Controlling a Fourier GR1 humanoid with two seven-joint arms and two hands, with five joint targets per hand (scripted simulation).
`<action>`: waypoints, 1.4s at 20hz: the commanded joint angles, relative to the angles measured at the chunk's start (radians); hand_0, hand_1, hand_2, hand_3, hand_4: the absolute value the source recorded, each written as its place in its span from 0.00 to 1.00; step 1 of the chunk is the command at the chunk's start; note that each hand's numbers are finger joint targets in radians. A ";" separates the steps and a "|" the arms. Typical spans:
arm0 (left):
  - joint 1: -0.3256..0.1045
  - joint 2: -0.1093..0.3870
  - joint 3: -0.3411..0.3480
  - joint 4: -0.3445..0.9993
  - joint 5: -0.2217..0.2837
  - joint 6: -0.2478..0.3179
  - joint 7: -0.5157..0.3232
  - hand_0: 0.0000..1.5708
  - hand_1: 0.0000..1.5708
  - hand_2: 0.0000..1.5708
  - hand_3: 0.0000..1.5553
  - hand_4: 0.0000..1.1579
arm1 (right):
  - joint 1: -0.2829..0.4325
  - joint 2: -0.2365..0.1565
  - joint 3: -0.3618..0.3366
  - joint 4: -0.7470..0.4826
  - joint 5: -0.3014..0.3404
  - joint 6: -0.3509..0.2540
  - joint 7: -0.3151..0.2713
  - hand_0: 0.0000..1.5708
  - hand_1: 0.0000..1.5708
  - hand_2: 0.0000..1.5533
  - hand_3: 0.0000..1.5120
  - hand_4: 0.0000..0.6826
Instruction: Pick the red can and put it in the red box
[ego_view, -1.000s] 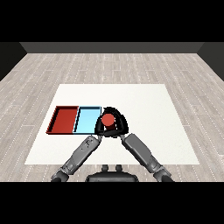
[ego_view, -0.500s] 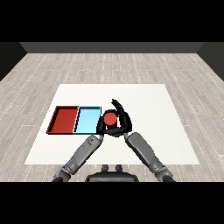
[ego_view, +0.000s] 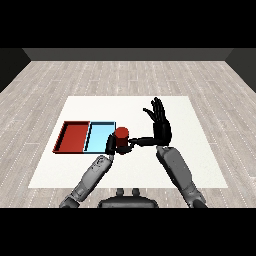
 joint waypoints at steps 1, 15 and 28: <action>0.007 -0.014 0.021 0.032 -0.022 -0.002 -0.034 1.00 1.00 0.99 0.94 0.97 | 0.088 -0.056 -0.088 -0.133 -0.035 0.048 0.014 0.00 0.00 0.00 0.00 0.00; 0.008 0.283 0.215 -0.206 -0.087 -0.068 0.181 1.00 1.00 0.99 0.91 0.97 | 0.352 -0.120 -0.248 0.057 -0.078 0.204 -0.142 0.00 0.00 0.00 0.00 0.00; -0.186 0.433 0.377 0.293 -0.195 -0.136 0.210 0.98 0.98 0.97 0.93 0.93 | 0.480 -0.092 -0.259 0.150 -0.071 0.269 -0.224 0.00 0.00 0.00 0.00 0.00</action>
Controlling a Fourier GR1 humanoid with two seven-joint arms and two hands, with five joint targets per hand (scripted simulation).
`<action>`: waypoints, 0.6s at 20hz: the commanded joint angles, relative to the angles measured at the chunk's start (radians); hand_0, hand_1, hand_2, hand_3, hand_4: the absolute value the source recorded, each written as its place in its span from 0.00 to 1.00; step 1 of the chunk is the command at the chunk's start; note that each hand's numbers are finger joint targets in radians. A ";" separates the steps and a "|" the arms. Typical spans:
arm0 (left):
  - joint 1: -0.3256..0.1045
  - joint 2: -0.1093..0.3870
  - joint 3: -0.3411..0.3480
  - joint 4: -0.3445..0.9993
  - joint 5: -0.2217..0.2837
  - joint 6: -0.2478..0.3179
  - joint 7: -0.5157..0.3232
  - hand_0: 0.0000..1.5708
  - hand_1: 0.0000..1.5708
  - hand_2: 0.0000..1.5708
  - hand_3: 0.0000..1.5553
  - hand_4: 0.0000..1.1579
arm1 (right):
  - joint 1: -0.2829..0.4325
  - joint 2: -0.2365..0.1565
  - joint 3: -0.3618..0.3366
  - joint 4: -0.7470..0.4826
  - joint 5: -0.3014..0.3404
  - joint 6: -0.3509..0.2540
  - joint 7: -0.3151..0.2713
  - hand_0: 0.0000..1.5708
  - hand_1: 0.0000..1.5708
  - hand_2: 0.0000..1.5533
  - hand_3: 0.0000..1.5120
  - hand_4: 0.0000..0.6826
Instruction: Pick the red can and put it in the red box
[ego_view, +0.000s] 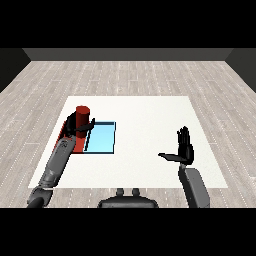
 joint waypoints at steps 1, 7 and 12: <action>-0.039 0.041 0.068 0.234 -0.008 -0.030 -0.039 1.00 1.00 0.98 0.92 0.94 | -0.007 0.015 -0.004 0.054 0.010 0.007 -0.023 0.00 0.00 0.00 0.00 0.00; -0.104 0.031 0.162 0.592 -0.008 -0.006 -0.169 1.00 1.00 1.00 0.96 0.94 | -0.082 0.027 -0.024 0.181 0.038 0.031 -0.118 0.00 0.00 0.00 0.00 0.00; -0.168 0.075 0.171 0.824 -0.058 0.001 -0.147 0.89 0.89 0.91 0.92 0.90 | -0.087 -0.006 -0.035 0.074 0.032 0.022 -0.055 0.00 0.00 0.00 0.00 0.00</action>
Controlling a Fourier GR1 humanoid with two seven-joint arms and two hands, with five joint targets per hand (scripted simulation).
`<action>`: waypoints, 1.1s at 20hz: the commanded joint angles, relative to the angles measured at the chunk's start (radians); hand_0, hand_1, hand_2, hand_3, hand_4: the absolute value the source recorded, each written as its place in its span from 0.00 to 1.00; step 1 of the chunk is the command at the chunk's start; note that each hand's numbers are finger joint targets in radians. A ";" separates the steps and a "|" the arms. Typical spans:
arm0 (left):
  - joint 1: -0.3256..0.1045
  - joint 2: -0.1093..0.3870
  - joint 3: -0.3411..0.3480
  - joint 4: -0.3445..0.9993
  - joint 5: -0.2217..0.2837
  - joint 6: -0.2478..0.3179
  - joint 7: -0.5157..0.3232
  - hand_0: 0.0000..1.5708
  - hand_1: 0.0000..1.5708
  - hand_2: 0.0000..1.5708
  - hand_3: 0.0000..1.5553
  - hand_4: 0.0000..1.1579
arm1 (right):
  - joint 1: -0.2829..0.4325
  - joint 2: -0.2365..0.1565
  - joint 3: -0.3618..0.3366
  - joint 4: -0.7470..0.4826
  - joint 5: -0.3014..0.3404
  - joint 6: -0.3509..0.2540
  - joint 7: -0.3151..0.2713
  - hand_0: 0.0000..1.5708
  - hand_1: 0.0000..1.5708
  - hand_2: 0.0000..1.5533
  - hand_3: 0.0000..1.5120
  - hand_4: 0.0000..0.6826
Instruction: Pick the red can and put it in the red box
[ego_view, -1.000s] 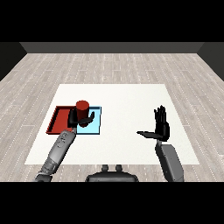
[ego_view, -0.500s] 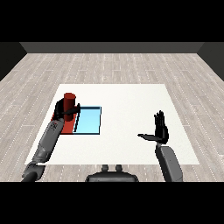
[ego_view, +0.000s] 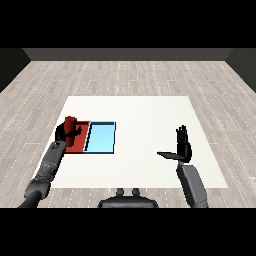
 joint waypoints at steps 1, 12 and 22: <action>-0.059 -0.011 0.013 0.208 -0.048 0.078 0.003 0.90 0.90 0.90 0.89 0.87 | 0.013 -0.010 0.011 -0.045 0.030 -0.009 -0.009 0.00 0.00 0.00 0.00 0.00; -0.114 0.003 0.035 0.416 -0.054 -0.062 0.021 0.45 0.45 0.44 0.00 0.44 | 0.036 -0.016 -0.030 -0.071 -0.014 0.037 -0.038 0.00 0.00 0.00 0.00 0.00; -0.119 0.041 -0.031 0.481 -0.133 -0.077 0.126 0.00 0.00 0.00 0.00 0.00 | 0.063 0.016 0.004 -0.124 0.007 0.038 -0.051 0.00 0.00 0.00 0.00 0.00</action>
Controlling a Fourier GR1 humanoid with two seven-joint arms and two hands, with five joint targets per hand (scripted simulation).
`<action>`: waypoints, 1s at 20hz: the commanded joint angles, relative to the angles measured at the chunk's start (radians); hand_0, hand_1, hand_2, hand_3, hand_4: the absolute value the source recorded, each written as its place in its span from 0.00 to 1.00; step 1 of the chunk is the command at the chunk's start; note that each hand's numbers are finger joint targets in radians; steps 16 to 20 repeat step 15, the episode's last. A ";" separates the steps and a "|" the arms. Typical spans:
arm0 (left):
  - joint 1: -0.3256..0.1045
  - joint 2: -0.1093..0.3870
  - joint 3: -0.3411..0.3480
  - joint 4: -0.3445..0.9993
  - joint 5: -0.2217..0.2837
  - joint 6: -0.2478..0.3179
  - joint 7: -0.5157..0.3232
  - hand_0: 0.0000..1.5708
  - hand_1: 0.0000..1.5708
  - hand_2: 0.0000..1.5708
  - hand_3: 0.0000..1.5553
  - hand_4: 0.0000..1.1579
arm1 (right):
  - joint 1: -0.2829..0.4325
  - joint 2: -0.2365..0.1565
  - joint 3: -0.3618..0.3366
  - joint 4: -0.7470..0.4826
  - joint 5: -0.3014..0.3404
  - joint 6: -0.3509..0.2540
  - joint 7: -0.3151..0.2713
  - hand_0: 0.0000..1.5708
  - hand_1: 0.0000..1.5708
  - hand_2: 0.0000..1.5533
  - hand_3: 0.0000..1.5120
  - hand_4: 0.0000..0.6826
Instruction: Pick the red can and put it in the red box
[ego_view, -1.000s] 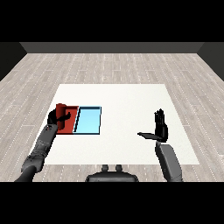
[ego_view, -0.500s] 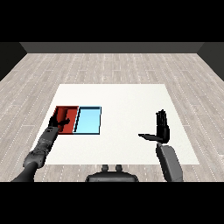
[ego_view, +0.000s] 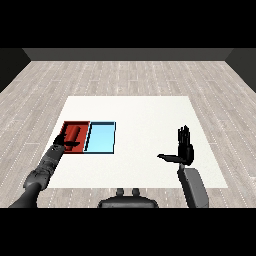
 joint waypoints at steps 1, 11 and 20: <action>-0.058 -0.029 0.018 0.009 0.014 0.016 0.093 0.00 0.00 0.00 0.00 0.00 | 0.016 -0.009 -0.018 -0.011 -0.006 0.017 -0.019 0.00 0.00 0.00 0.00 0.00; 0.057 -0.093 0.329 -0.350 0.345 -0.005 -0.546 0.00 0.00 0.00 0.00 0.00 | 0.039 -0.009 0.009 -0.009 -0.021 0.074 -0.026 0.00 0.00 0.00 0.00 0.00; 0.100 -0.148 0.325 -0.506 0.385 -0.117 -0.680 0.00 0.00 0.00 0.00 0.00 | 0.000 0.003 0.016 0.003 -0.003 0.063 -0.035 0.00 0.00 0.00 0.00 0.00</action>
